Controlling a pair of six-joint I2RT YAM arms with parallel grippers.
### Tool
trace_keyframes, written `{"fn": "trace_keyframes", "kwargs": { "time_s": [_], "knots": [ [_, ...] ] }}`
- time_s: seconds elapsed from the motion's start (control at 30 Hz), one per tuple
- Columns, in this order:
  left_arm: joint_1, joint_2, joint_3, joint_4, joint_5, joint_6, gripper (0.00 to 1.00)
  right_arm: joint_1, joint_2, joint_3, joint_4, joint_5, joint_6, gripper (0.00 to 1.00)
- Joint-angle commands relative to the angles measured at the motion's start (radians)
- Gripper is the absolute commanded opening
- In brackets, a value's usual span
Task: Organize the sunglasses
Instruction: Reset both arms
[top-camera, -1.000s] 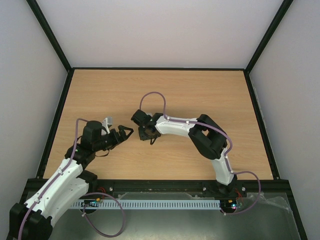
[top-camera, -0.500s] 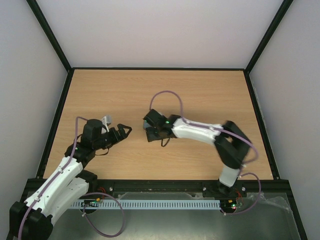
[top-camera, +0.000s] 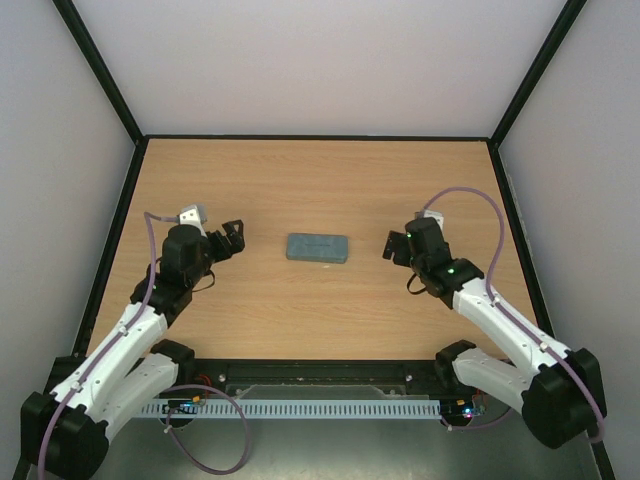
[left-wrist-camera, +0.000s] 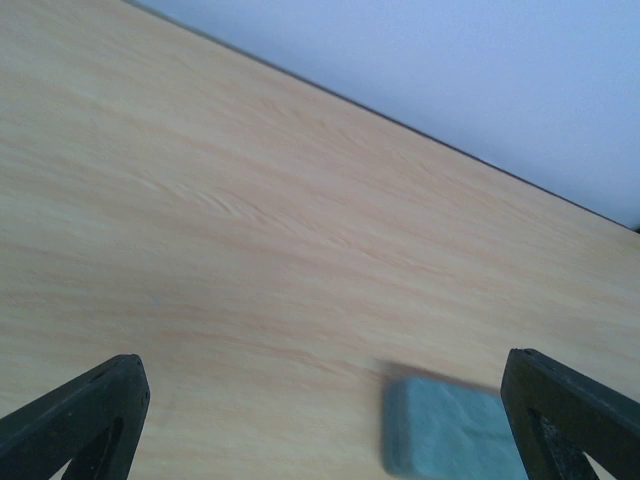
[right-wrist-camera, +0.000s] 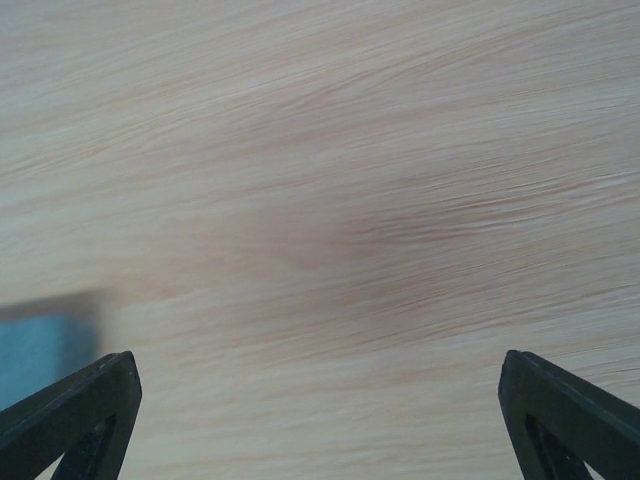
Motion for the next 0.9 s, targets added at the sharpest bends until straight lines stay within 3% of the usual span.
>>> {"fn": "trace_keyframes", "kwargs": {
  "time_s": [0.0, 0.27, 0.6, 0.87],
  "knots": [
    [0.011, 0.021, -0.106, 0.267, -0.249, 0.198, 0.99, -0.152, -0.017, -0.094, 0.204, 0.095, -0.059, 0.98],
    [0.090, 0.154, -0.242, 0.593, -0.305, 0.335, 0.99, -0.287, 0.106, -0.237, 0.580, 0.196, -0.110, 0.99],
    [0.206, 0.370, -0.165, 0.747, -0.226, 0.396, 1.00, -0.296, 0.371, -0.248, 0.940, 0.322, -0.182, 0.99],
    [0.285, 0.458, -0.151, 0.858, -0.163, 0.401, 1.00, -0.305, 0.409, -0.331, 1.158, 0.314, -0.233, 0.98]
  ]
}}
